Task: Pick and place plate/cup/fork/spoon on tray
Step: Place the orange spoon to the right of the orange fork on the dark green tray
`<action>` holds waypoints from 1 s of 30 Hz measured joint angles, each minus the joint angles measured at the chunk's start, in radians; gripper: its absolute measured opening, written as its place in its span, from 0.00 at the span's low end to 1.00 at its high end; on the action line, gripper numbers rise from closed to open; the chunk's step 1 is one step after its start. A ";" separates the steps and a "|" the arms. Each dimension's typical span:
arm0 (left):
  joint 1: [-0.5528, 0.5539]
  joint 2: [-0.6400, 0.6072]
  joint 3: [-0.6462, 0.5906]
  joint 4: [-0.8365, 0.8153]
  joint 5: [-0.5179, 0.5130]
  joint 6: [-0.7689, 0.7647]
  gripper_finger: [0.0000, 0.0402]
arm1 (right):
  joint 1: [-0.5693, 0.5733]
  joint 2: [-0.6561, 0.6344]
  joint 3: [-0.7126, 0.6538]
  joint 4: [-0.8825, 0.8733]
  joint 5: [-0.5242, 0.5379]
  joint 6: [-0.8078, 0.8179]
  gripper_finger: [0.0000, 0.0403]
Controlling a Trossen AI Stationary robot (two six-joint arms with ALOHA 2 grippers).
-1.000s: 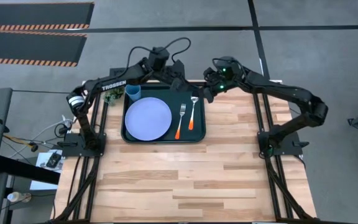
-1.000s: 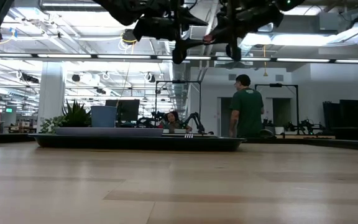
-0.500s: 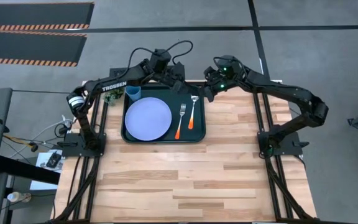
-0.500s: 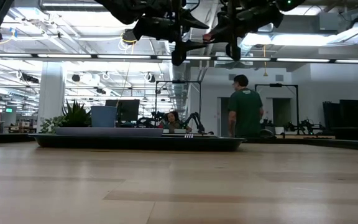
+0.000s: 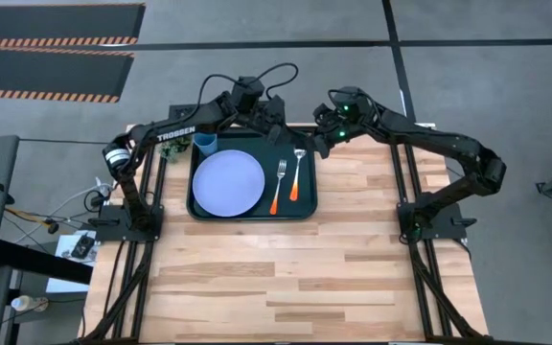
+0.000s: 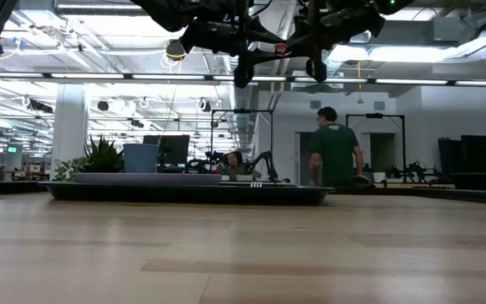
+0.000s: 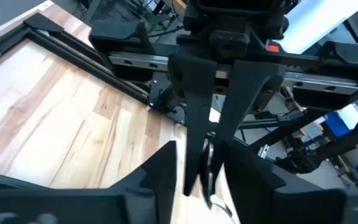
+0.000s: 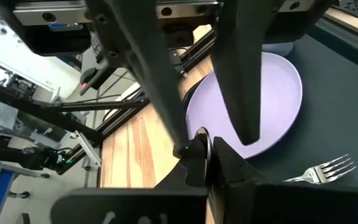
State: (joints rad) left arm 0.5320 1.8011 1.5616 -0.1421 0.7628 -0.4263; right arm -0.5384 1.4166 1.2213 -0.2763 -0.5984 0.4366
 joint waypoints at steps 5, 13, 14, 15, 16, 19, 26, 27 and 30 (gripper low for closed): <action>0.001 -0.001 0.001 0.000 -0.040 0.001 0.18 | 0.002 0.000 0.000 0.007 0.000 0.004 0.01; 0.002 -0.001 0.001 0.003 -0.017 0.001 0.01 | 0.005 0.000 -0.001 0.009 0.003 0.011 0.01; 0.000 -0.001 0.001 0.003 -0.010 0.006 0.01 | 0.005 0.000 -0.001 0.011 0.002 0.012 0.01; -0.002 -0.001 0.001 0.003 -0.008 0.014 0.01 | 0.005 0.000 -0.001 0.013 0.002 0.011 0.01; -0.005 -0.001 0.001 0.003 -0.012 0.019 0.01 | 0.005 0.000 -0.001 0.014 0.002 0.011 0.01; -0.010 -0.001 0.002 0.004 -0.026 0.019 0.00 | 0.006 0.000 -0.001 0.011 -0.001 0.011 0.02; -0.016 -0.001 0.002 0.020 -0.030 0.010 0.00 | 0.006 0.000 -0.001 0.016 -0.002 0.007 0.12; -0.016 -0.001 0.002 0.023 -0.034 0.005 0.00 | 0.006 0.000 -0.001 0.016 -0.002 0.004 0.15; -0.010 0.000 0.001 0.025 -0.051 0.003 0.00 | 0.006 0.000 -0.001 0.011 -0.001 0.000 0.24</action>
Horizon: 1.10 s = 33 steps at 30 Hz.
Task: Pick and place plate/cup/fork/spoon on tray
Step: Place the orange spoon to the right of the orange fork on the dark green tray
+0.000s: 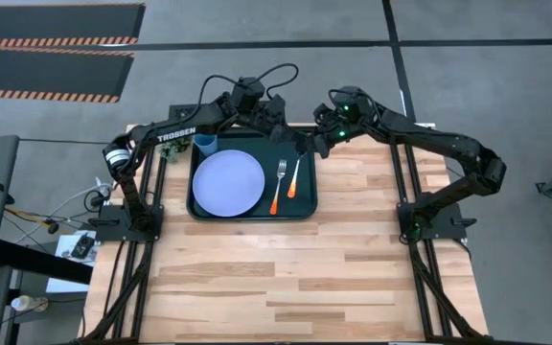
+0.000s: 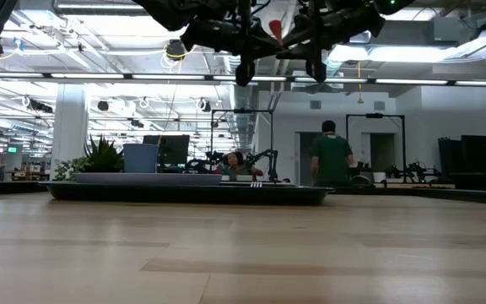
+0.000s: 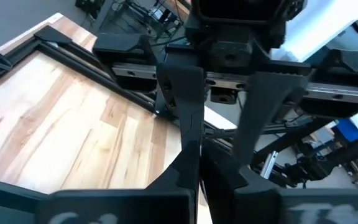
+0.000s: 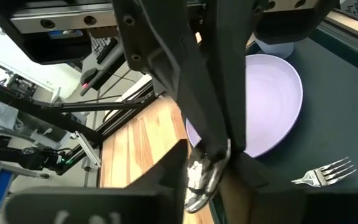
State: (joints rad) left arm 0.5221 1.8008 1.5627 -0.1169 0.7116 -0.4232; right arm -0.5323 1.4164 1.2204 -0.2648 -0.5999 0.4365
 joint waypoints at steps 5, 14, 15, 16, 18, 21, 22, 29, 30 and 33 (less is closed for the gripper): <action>0.012 0.002 0.000 -0.002 -0.039 0.008 0.00 | -0.013 0.000 0.002 -0.018 -0.003 -0.002 0.38; 0.052 0.003 -0.001 -0.085 -0.163 0.070 0.00 | -0.074 -0.042 0.002 -0.128 -0.009 -0.009 0.53; 0.054 0.003 -0.001 -0.101 -0.183 0.083 0.00 | -0.081 -0.053 0.002 -0.151 -0.011 -0.017 0.53; 0.056 0.003 -0.001 -0.120 -0.203 0.096 0.00 | -0.086 -0.066 0.002 -0.181 -0.011 -0.024 0.54; 0.055 0.006 -0.001 -0.157 -0.241 0.122 0.00 | -0.096 -0.092 0.002 -0.248 -0.010 -0.039 0.54; 0.045 0.048 -0.001 -0.164 -0.236 0.131 0.00 | -0.110 -0.143 0.002 -0.345 0.002 -0.069 0.54; 0.037 0.068 -0.001 -0.161 -0.229 0.129 0.00 | -0.113 -0.160 0.002 -0.362 0.012 -0.076 0.53; -0.003 0.220 -0.002 -0.110 -0.229 0.114 0.00 | -0.109 -0.257 0.002 -0.422 0.103 -0.091 0.51; -0.003 0.240 -0.002 -0.090 -0.224 0.101 0.00 | -0.109 -0.268 0.002 -0.426 0.105 -0.090 0.50; 0.000 0.284 -0.002 -0.046 -0.231 0.086 0.00 | -0.109 -0.297 0.002 -0.446 0.111 -0.090 0.50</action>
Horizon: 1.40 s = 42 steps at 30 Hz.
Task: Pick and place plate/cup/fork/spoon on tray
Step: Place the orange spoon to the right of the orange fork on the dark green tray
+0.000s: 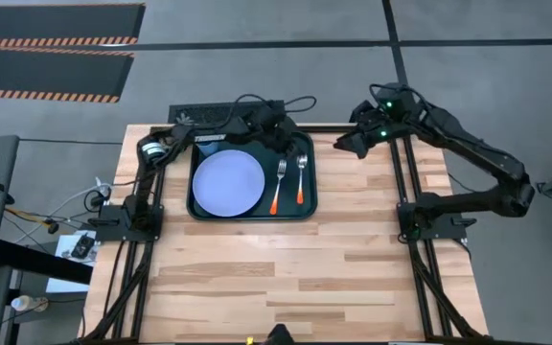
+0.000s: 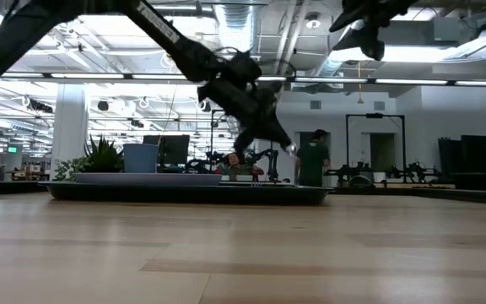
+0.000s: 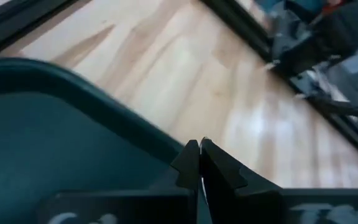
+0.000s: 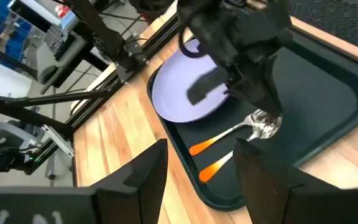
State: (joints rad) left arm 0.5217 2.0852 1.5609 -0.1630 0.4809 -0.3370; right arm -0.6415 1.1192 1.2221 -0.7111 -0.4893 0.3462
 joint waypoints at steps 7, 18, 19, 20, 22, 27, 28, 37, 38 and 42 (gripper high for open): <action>-0.007 0.066 0.001 0.007 -0.038 0.017 0.00 | 0.000 -0.039 0.000 -0.042 0.054 -0.004 0.50; -0.026 0.077 0.000 0.004 -0.123 0.041 0.00 | -0.002 -0.034 0.000 -0.041 0.055 -0.016 0.48; -0.026 0.077 0.000 0.007 -0.123 0.042 0.00 | -0.002 -0.034 0.000 -0.040 0.055 -0.017 0.48; -0.026 0.077 0.000 0.005 -0.123 0.045 0.00 | -0.002 -0.034 0.000 -0.040 0.055 -0.017 0.48; -0.026 0.077 0.000 0.001 -0.123 0.046 0.00 | -0.002 -0.034 0.000 -0.041 0.055 -0.018 0.48; -0.026 0.077 0.000 -0.007 -0.123 0.038 0.00 | -0.002 -0.034 0.000 -0.040 0.054 -0.018 0.47; -0.026 0.077 0.000 -0.009 -0.123 0.037 0.00 | -0.002 -0.034 0.000 -0.040 0.054 -0.018 0.47; -0.035 0.077 0.000 -0.100 -0.123 0.028 0.02 | -0.002 -0.034 0.000 -0.040 0.054 -0.018 0.46; -0.038 0.077 0.000 -0.103 -0.124 0.032 0.03 | -0.002 -0.034 0.000 -0.040 0.054 -0.018 0.46; -0.049 0.076 0.000 -0.100 -0.124 0.040 0.11 | -0.002 -0.034 0.000 -0.040 0.054 -0.017 0.45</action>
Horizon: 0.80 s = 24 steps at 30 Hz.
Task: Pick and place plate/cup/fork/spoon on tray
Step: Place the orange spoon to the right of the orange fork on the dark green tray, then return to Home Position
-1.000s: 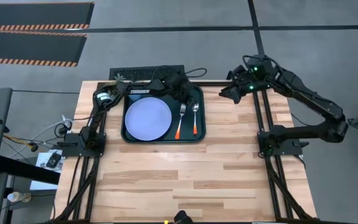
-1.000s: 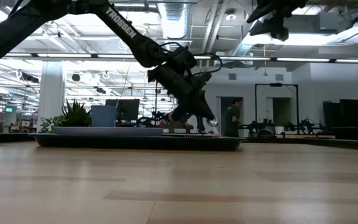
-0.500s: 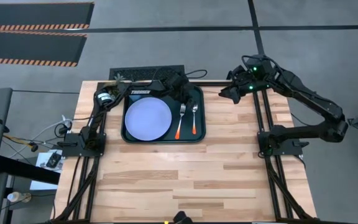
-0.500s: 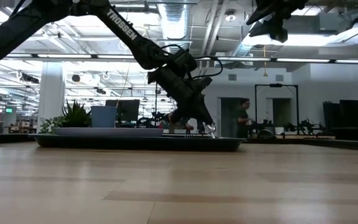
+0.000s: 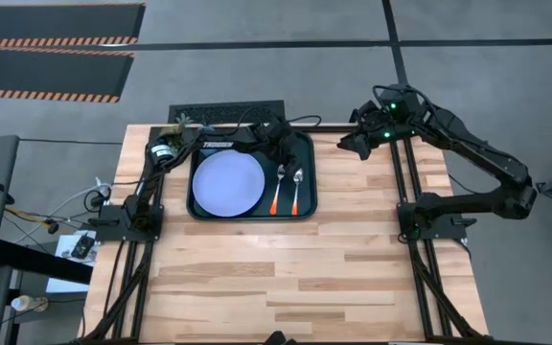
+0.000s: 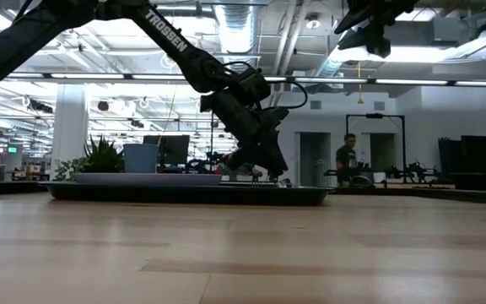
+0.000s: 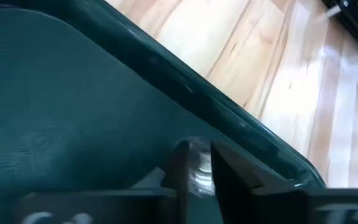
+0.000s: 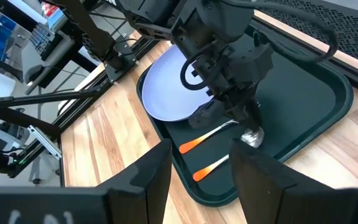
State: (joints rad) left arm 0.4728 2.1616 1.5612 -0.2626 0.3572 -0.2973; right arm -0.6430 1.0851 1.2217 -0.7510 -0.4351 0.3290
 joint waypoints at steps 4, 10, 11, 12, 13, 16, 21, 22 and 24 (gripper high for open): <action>0.000 0.000 0.000 0.002 -0.003 0.000 0.24 | 0.000 0.000 0.000 0.000 0.000 0.002 0.45; 0.033 -0.013 0.062 -0.041 0.114 -0.037 0.38 | 0.000 -0.005 0.000 0.005 0.000 0.002 0.45; 0.044 -0.022 0.083 -0.059 0.150 -0.042 0.39 | -0.001 -0.010 0.000 0.007 -0.001 0.002 0.45; 0.054 -0.032 0.110 -0.089 0.184 -0.048 0.40 | -0.001 -0.018 0.000 0.016 -0.002 0.002 0.45; 0.063 -0.041 0.139 -0.112 0.213 -0.047 0.40 | -0.001 -0.026 0.000 0.034 -0.008 0.002 0.45; 0.089 -0.095 0.220 -0.216 0.248 0.008 0.40 | -0.001 -0.063 0.000 0.107 -0.009 0.002 0.45; 0.129 -0.253 0.293 -0.307 0.242 0.080 0.40 | -0.001 -0.141 0.000 0.246 -0.009 0.001 0.44; 0.137 -0.293 0.293 -0.309 0.246 0.080 0.40 | -0.002 -0.158 0.000 0.250 -0.008 0.000 0.44; 0.141 -0.384 0.294 -0.303 0.254 0.089 0.40 | -0.008 -0.189 0.000 0.242 0.015 -0.061 0.44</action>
State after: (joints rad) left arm 0.6137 1.7781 1.8549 -0.5655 0.6115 -0.2086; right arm -0.6507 0.8964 1.2214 -0.5089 -0.4196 0.2683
